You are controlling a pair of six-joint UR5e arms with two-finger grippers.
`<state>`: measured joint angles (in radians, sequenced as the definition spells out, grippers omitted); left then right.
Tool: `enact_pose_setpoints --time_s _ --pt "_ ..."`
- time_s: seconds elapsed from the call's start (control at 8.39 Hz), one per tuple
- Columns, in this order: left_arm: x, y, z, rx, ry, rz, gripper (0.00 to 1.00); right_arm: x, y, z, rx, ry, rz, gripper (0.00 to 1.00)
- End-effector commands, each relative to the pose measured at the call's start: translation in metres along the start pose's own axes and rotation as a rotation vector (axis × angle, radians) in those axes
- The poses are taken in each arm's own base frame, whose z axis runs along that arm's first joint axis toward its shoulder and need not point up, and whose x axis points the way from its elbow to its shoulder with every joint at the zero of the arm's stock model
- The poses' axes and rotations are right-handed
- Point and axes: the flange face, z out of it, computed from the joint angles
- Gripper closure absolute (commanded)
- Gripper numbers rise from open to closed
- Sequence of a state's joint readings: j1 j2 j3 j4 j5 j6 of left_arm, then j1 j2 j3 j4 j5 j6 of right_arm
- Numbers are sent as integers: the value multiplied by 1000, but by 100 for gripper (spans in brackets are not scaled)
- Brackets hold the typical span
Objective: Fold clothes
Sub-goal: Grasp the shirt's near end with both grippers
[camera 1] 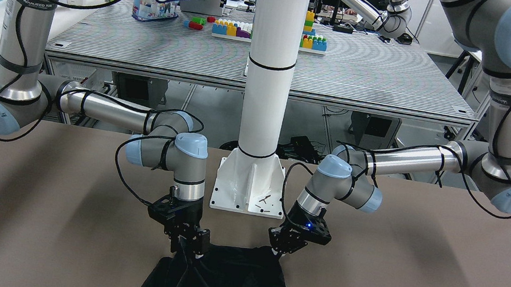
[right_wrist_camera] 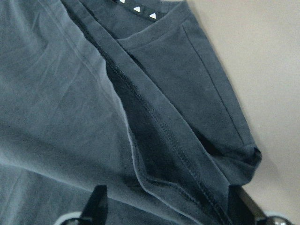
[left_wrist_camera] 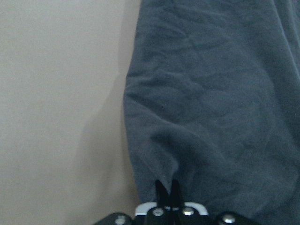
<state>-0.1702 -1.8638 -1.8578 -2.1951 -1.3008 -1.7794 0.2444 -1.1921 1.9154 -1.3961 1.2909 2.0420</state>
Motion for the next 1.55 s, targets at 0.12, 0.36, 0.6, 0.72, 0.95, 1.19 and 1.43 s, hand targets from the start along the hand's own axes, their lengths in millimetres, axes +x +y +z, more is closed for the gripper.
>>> enact_pose_setpoints --time_s 0.12,0.36,0.6,0.72,0.95,1.19,1.43 --pt "-3 0 0 1 -4 2 100 17 3 35 31 71 -82 7" --pt "-3 0 1 3 -5 2 100 16 2 34 25 76 -117 7" --pt "-4 0 2 3 -7 3 100 17 2 34 23 75 -161 7" --pt "-4 0 2 4 -8 3 100 17 1 32 19 73 -193 6" --pt "-4 0 2 4 -8 3 100 17 -1 30 14 74 -222 6" --pt "-5 0 3 4 -10 5 100 20 -1 31 0 92 -280 6" --pt "-5 0 3 4 -10 5 100 23 -3 34 1 104 -338 6"
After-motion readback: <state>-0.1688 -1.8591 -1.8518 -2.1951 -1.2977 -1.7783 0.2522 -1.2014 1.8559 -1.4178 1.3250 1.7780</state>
